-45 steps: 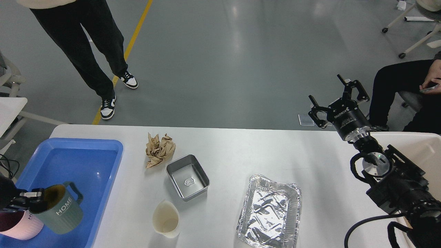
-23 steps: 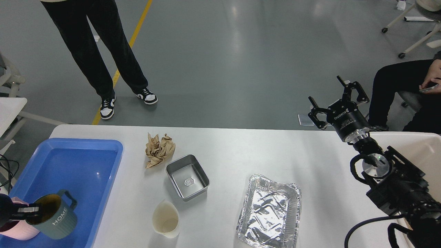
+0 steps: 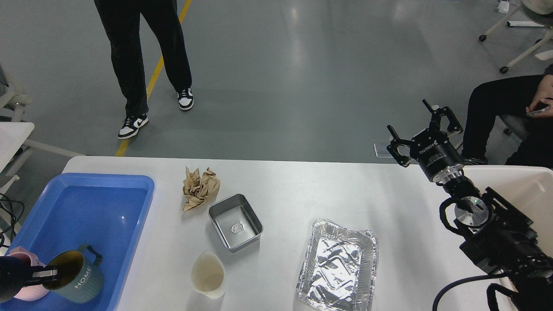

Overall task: Tidy desktop
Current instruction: 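Carry the teal mug over the blue tray and set it down, then release the mug and raise the left gripper away, then reach the left gripper to the small steel box and grasp it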

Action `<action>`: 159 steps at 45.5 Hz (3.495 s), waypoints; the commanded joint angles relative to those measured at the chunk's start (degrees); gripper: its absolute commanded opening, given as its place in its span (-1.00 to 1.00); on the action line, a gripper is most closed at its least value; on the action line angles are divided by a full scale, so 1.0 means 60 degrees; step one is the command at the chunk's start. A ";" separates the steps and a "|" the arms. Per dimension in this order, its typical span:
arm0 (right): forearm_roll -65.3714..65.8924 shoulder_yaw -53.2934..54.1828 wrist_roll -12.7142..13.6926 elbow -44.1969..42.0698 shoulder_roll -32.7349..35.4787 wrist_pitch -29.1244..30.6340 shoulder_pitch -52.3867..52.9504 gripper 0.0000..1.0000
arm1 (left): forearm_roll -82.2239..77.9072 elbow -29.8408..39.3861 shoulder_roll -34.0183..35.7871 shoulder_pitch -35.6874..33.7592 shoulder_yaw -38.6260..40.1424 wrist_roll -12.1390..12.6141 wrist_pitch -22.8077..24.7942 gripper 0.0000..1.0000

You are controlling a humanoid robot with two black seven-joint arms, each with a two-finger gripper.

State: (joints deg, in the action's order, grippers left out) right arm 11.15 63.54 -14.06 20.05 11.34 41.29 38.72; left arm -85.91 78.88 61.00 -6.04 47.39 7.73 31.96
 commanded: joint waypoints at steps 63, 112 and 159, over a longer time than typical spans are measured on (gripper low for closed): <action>0.0002 0.0000 0.0014 0.0336 0.0043 -0.0070 -0.0007 1.00 | 0.3961 0.0022 0.0351 -0.3871 0.2795 0.0351 0.3581 0.93; 0.0002 0.0000 0.0000 0.0833 0.0219 -0.0085 -0.0388 1.00 | 0.6408 0.1034 0.4404 -0.0516 0.3381 -0.3806 0.3182 0.87; 0.0002 -0.0015 0.0014 0.1185 0.0292 -0.0290 -0.0476 1.00 | 0.2868 0.0740 -0.0055 -0.1818 0.2371 0.0058 0.0577 0.87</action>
State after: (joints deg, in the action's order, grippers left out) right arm 11.15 63.50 -13.89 27.15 13.35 39.55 35.93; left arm -55.19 83.72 74.75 -12.49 62.69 3.37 36.12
